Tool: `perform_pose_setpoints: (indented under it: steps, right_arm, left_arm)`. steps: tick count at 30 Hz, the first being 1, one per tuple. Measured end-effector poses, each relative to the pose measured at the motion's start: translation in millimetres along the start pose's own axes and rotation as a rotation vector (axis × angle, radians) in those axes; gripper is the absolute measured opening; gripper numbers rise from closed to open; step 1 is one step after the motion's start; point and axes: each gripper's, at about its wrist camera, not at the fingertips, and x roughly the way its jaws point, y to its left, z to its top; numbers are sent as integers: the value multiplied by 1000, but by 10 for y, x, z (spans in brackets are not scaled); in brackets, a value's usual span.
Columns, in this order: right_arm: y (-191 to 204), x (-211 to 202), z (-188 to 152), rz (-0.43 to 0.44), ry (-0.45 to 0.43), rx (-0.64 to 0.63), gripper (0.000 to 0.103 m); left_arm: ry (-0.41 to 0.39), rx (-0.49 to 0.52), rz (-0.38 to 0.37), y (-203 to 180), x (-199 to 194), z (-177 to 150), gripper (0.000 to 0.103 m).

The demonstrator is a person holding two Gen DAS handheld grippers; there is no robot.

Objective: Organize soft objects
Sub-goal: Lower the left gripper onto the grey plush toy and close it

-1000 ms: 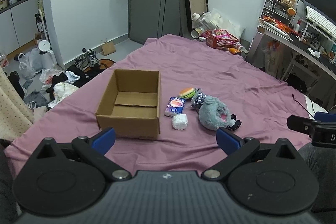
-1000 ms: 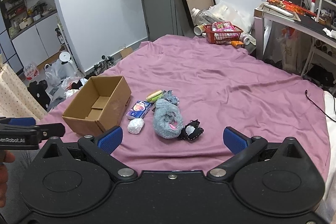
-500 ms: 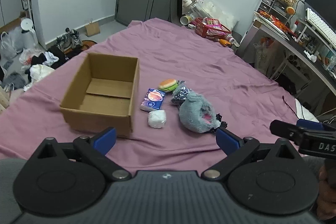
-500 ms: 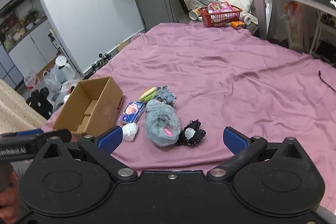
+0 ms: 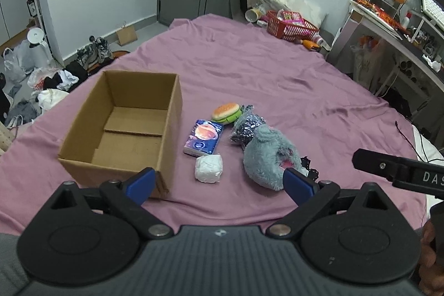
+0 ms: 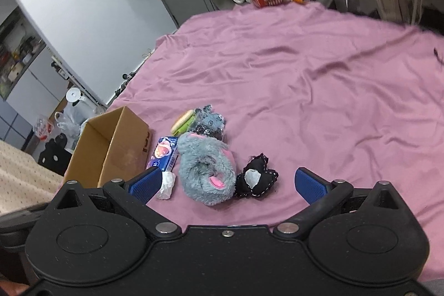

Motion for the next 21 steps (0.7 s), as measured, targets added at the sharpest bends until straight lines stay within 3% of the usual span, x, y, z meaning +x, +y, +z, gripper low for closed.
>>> perform_pose_setpoints:
  steps: [10,21]
  right_arm:
    - [-234,379,45,38,52,135,99]
    - [-398,773,63,44,128,224,97]
  left_arm:
    - [72,-49,-66,-115,551,33,80]
    - [86,-117,-74,-210,984,-7,78]
